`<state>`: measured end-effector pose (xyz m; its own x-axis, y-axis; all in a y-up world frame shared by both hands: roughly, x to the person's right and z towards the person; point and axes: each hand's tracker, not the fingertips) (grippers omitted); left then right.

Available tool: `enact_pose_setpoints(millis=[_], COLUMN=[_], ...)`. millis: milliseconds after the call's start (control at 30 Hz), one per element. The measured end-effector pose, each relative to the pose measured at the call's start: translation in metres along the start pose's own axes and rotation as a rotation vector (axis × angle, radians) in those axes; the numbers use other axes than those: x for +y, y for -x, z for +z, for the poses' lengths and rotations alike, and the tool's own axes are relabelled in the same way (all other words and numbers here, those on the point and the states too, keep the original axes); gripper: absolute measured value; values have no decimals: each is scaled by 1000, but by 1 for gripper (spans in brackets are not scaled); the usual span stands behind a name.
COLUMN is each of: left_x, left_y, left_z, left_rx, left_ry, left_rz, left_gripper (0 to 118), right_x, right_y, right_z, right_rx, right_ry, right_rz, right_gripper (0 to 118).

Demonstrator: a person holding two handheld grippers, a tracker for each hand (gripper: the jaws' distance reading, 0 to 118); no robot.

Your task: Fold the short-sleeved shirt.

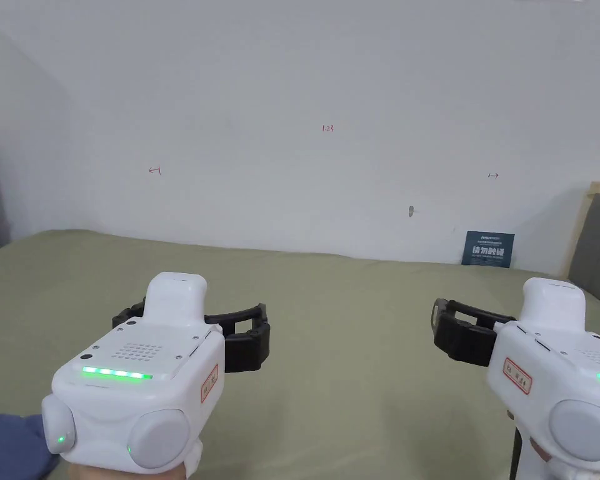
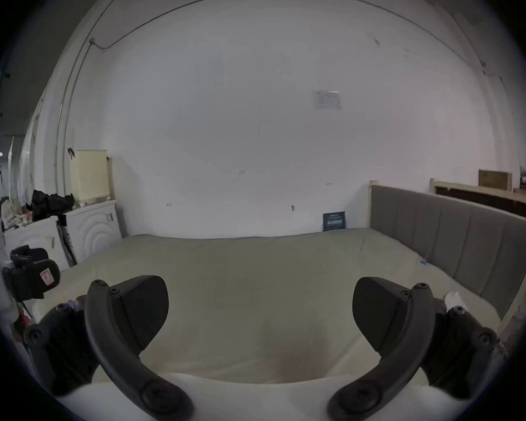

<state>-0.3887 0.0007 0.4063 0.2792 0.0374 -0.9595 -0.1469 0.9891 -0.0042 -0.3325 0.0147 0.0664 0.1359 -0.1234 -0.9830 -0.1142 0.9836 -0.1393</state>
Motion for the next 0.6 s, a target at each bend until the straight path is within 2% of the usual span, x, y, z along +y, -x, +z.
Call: enact_pose_setpoints(millis=[100,200,600], left_x=[0,0,2], left_y=[-1,1,6], left_z=[0,-2,-6], left_rx=[2,0,26], left_ry=[0,1,11], left_rz=[-6,-3,7], left_gripper=[112,112,112], right_x=[0,2,13], right_y=[-3,-2,-8], right_z=[-2,0,-1], right_rx=[-8,-75,-55], right_ry=[16,16,15], right_rz=[-22,0,-8], right_gripper=[118,118,118])
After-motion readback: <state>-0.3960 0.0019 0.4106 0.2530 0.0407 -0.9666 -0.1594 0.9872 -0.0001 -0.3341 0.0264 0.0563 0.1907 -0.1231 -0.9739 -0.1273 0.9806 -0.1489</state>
